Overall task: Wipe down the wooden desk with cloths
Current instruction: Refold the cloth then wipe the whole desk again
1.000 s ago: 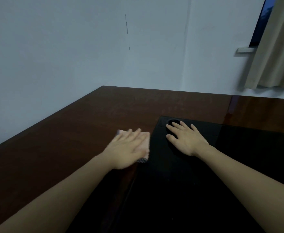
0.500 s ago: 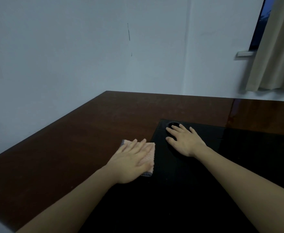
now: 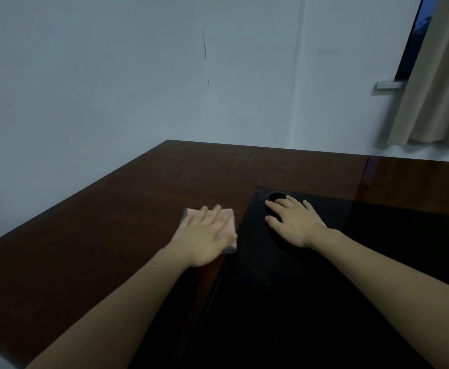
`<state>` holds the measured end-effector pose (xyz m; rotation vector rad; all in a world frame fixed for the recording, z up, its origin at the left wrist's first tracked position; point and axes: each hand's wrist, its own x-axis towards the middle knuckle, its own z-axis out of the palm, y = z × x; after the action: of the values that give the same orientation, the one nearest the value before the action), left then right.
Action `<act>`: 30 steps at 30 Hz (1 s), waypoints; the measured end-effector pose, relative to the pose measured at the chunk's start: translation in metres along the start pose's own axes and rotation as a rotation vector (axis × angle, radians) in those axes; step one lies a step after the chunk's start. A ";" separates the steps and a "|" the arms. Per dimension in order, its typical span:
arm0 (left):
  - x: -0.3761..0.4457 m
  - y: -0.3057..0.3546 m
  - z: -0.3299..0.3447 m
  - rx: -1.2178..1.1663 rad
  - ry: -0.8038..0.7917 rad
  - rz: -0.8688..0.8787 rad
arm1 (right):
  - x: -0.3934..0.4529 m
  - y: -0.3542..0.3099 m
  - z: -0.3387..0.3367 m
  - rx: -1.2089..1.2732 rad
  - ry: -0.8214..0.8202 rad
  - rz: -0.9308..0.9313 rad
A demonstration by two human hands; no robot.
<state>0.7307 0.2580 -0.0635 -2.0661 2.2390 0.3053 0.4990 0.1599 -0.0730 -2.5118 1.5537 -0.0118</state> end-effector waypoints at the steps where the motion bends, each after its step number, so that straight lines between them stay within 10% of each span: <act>1: -0.008 0.004 0.004 0.015 -0.001 0.067 | 0.002 -0.001 -0.001 -0.017 0.004 0.002; 5: -0.026 -0.009 0.011 0.052 -0.004 0.185 | 0.015 -0.017 -0.010 -0.087 0.064 -0.041; 17: 0.060 -0.082 -0.012 -0.030 0.039 -0.169 | 0.066 -0.061 0.007 0.051 0.041 -0.089; 24: 0.056 -0.089 -0.009 0.052 0.000 0.114 | 0.065 -0.062 0.012 0.037 0.053 -0.078; 30: 0.106 -0.142 -0.024 0.044 0.052 -0.170 | 0.064 -0.064 0.011 0.033 0.055 -0.069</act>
<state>0.8637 0.1399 -0.0737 -2.2474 2.0589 0.1908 0.5862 0.1326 -0.0795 -2.5589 1.4729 -0.1164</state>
